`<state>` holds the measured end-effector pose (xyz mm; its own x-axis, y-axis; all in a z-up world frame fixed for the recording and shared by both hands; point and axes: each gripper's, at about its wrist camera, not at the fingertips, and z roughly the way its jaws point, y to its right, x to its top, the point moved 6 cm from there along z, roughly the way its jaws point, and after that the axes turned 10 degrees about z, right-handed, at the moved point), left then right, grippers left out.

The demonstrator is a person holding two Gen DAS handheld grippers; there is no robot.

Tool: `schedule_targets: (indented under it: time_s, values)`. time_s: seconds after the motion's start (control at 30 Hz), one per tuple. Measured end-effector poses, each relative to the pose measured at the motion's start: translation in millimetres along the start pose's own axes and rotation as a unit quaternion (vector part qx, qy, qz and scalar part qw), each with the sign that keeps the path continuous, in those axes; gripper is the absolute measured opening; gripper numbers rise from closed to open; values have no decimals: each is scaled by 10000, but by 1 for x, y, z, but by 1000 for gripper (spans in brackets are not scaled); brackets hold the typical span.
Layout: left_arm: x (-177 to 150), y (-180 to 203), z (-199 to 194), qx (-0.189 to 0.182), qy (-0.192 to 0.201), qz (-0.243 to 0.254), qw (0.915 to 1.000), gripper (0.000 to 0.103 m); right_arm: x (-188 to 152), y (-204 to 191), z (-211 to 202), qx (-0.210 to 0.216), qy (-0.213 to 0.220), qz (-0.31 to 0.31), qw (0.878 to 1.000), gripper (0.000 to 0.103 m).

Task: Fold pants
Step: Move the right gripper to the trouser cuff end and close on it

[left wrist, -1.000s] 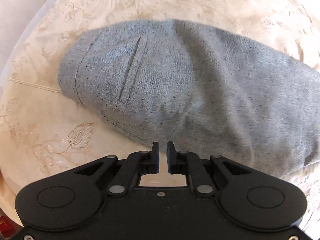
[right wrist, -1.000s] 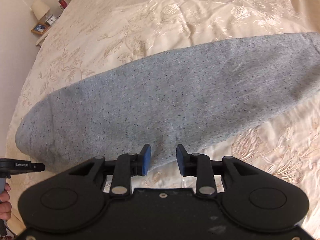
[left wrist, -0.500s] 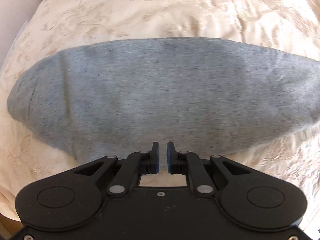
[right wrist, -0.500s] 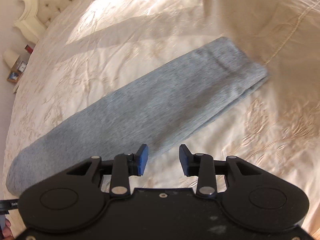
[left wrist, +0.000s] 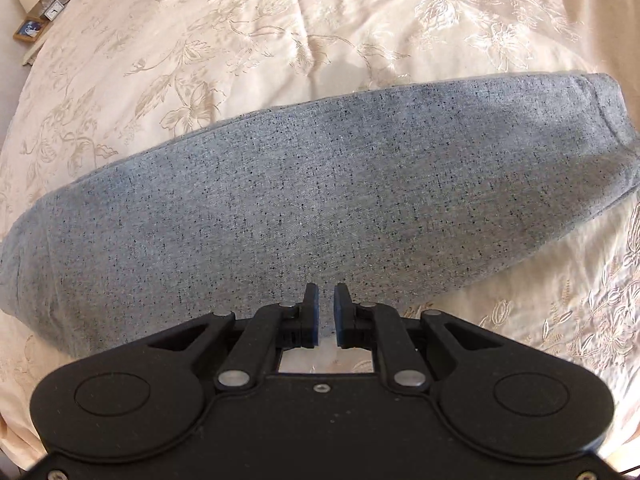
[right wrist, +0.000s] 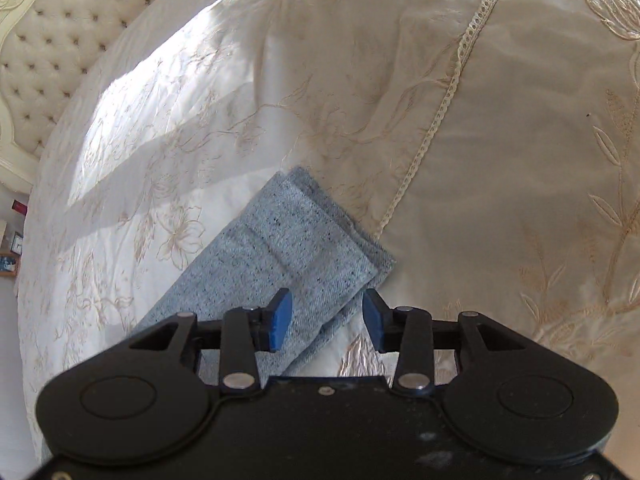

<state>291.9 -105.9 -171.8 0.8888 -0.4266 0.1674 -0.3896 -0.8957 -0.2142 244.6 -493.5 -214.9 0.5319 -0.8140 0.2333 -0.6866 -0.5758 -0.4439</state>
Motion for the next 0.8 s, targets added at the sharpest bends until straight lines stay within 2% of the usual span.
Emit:
schedule_targets:
  time_s: [0.17, 0.4, 0.7, 0.8]
  values:
    - [10, 1, 4, 150, -82, -34, 9998, 18, 13, 8, 14, -244, -6, 190, 9995, 43]
    - [29, 10, 10, 210, -91, 12, 9997, 18, 18, 20, 28, -322, -102, 407, 9986, 44]
    - [60, 29, 20, 12, 3, 2, 10000, 18, 25, 19, 42, 230, -384, 359, 9984, 47]
    - [68, 34, 30, -14, -28, -8, 10000, 18, 23, 9, 37, 407, -277, -68, 9988, 40]
